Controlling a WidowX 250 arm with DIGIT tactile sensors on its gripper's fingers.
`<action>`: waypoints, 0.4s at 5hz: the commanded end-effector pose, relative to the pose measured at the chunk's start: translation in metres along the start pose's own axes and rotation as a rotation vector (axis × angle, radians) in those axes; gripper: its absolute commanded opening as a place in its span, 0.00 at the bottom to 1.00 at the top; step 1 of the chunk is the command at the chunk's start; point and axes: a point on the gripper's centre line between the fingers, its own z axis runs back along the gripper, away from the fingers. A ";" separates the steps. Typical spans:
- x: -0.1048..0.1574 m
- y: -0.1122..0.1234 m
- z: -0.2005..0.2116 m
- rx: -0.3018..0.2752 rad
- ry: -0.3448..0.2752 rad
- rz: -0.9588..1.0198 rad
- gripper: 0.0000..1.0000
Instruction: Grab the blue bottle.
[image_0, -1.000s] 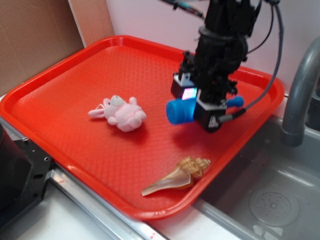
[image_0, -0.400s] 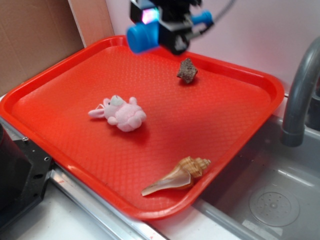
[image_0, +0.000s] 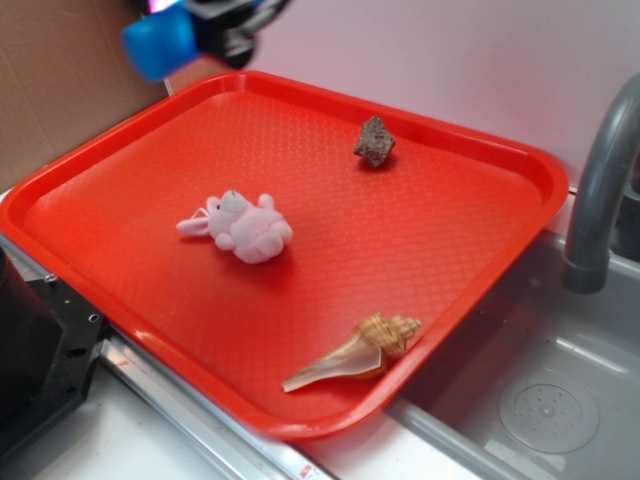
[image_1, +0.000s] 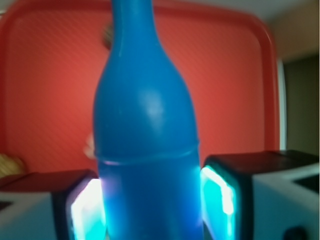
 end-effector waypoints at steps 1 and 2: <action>-0.038 0.032 0.005 -0.092 -0.015 0.161 0.00; -0.036 0.029 0.007 -0.084 -0.007 0.153 0.00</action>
